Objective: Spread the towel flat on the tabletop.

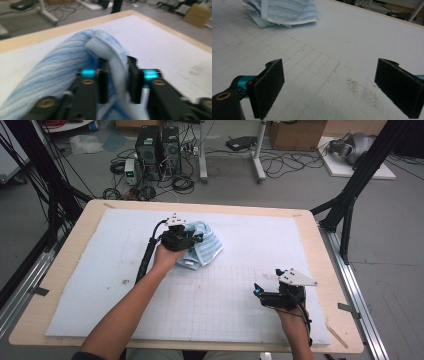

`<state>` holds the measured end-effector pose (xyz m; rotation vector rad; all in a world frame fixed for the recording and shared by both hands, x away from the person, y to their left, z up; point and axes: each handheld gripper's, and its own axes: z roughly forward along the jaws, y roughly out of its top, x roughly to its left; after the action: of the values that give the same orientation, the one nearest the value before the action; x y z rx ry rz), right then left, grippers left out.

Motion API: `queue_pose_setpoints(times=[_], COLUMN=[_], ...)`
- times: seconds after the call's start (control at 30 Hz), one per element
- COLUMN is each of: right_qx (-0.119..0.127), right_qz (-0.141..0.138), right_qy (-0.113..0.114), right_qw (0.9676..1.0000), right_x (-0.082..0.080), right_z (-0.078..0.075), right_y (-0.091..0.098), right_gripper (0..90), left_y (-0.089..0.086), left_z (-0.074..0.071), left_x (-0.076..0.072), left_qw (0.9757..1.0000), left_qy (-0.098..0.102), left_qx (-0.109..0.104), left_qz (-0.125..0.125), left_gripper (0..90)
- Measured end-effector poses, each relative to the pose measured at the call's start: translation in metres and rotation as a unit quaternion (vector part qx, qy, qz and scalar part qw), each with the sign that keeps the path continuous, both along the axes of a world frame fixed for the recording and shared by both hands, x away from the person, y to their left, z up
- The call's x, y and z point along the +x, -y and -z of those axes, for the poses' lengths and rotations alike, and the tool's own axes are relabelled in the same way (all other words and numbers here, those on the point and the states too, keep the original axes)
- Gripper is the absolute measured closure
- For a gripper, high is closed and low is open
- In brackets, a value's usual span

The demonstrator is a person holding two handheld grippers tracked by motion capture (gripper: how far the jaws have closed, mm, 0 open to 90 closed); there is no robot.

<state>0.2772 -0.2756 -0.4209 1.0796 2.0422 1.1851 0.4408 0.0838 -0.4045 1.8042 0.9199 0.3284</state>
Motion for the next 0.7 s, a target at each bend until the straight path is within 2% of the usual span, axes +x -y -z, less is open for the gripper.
queue_pose_setpoints(times=[0.03,0.07,0.1,0.13,0.17,0.27,0.37,0.43,0.53,0.63,0.7], right_qx=[0.001,0.001,0.003,0.003,0.001,0.001,0.0,0.0,-0.002,-0.001,-0.001], right_qz=[0.001,0.001,0.003,0.003,0.002,0.003,0.002,0.002,0.001,-0.002,-0.002], right_qy=[-0.001,-0.001,-0.002,-0.002,-0.002,-0.003,-0.003,-0.002,-0.002,-0.003,-0.005], right_qw=[1.0,1.0,1.0,1.0,1.0,1.0,1.0,1.0,1.0,1.0,1.0], right_x=[0.0,0.0,0.0,0.0,0.0,-0.001,-0.001,-0.001,0.0,0.0,0.001], right_z=[0.0,0.0,0.001,0.001,0.001,0.001,0.0,0.0,0.0,0.0,0.001], right_y=[0.001,0.001,0.002,0.002,0.002,0.002,0.0,0.0,-0.001,-0.003,-0.004], right_gripper=[8.2,8.2,8.1,8.1,8.1,8.2,8.1,8.1,8.1,8.2,8.2], left_y=[0.0,-0.001,-0.004,-0.005,-0.007,-0.017,-0.029,-0.036,-0.044,-0.047,-0.046], left_z=[0.0,0.002,0.003,0.003,0.002,-0.001,-0.001,0.001,0.007,0.015,0.021], left_x=[0.0,0.0,-0.002,-0.003,-0.006,-0.019,-0.032,-0.037,-0.041,-0.042,-0.041], left_qw=[1.0,1.0,0.9999,0.9999,1.0,0.9999,0.9992,0.9989,0.9985,0.997,0.9958], left_qy=[0.0,-0.008,-0.011,-0.012,-0.008,0.011,0.03,0.036,0.034,0.036,0.021], left_qx=[0.0,-0.002,-0.001,0.002,0.004,0.005,0.019,0.028,0.042,0.063,0.082], left_qz=[0.0,-0.003,-0.002,-0.001,0.0,0.011,0.015,0.012,-0.002,-0.027,-0.035], left_gripper=[44.6,44.6,35.8,35.8,31.4,32.0,33.2,33.0,30.0,25.3,23.9])
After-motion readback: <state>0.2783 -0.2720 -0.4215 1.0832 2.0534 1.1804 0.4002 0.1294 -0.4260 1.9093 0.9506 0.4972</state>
